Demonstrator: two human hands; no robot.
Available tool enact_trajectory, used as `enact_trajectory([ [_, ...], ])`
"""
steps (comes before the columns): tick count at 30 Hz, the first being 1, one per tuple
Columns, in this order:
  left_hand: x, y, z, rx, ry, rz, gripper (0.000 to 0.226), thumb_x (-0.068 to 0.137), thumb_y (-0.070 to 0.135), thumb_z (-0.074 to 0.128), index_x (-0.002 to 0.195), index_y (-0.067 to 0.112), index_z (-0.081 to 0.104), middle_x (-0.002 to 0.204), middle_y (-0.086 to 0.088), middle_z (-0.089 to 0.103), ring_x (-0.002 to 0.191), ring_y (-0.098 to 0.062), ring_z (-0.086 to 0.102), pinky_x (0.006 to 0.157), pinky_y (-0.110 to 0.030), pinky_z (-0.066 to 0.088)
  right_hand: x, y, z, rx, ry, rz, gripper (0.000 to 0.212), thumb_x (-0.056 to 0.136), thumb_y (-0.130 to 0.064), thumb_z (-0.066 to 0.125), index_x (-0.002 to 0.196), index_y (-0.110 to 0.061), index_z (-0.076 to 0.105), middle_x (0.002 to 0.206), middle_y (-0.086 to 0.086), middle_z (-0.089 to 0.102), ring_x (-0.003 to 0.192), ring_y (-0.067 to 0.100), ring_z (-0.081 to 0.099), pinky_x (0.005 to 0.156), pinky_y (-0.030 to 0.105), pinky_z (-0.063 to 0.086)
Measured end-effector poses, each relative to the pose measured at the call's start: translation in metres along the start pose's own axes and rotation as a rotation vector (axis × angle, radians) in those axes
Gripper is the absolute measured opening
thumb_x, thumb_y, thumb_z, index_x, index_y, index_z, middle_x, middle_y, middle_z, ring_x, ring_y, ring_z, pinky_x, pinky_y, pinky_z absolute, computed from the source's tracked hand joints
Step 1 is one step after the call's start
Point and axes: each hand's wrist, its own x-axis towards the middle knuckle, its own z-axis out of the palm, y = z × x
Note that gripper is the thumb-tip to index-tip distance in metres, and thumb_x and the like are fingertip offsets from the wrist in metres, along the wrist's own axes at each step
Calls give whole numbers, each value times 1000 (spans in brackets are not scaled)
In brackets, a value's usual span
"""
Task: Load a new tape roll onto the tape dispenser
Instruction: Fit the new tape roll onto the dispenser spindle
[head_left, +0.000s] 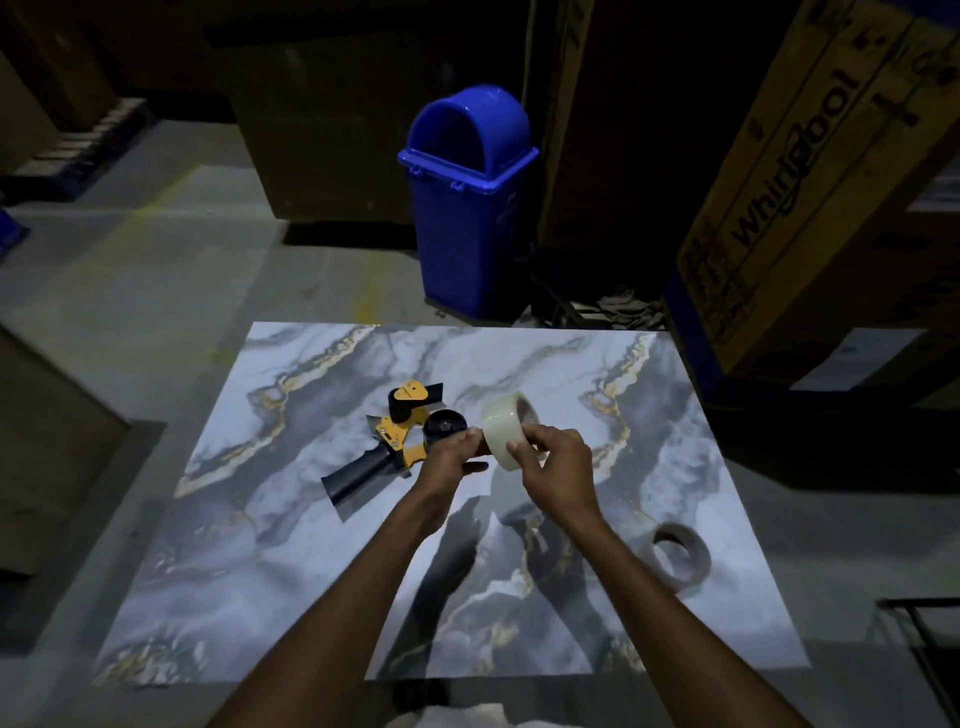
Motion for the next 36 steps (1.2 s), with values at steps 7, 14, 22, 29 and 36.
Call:
enact_trajectory([
  [7, 8, -10, -19, -136, -136, 31, 19, 100, 10, 60, 116, 9, 72, 113, -9, 77, 110, -25, 70, 105, -41, 54, 3, -8, 19, -147, 29, -94, 19, 90, -21, 72, 107, -12, 75, 97, 5, 76, 96, 30, 56, 75, 35, 47],
  [14, 9, -12, -39, -200, -81, -33, 11, 99, 12, 63, 106, 11, 72, 96, -2, 78, 91, -14, 71, 84, -22, 56, 20, -12, 26, -156, -177, 79, 102, 59, -76, 74, 143, -32, 37, 144, 0, 47, 130, 24, 39, 102, 45, 42],
  [22, 8, -13, -47, -185, -88, -39, 30, 92, 28, 69, 116, 10, 72, 113, -9, 76, 107, -21, 69, 103, -36, 53, 49, -5, 41, 68, -397, 265, 115, 52, -68, 84, 147, -31, 31, 149, -1, 48, 128, 19, 52, 102, 39, 49],
  [29, 18, 1, -86, 479, 261, 228, 20, 82, 25, 85, 98, 18, 75, 97, 0, 73, 93, -22, 67, 71, -25, 54, 94, -19, 46, -151, -438, -3, 114, 47, -43, 94, 143, -23, 35, 135, 5, 47, 120, 22, 52, 88, 30, 48],
  [36, 20, -12, -141, 1115, 388, 135, 80, 60, 64, 85, 122, 22, 56, 119, 0, 53, 117, -25, 51, 91, -42, 38, 122, -34, 72, -448, -699, -220, 112, 45, -36, 94, 139, -31, 34, 127, 2, 40, 114, 24, 51, 79, 34, 54],
])
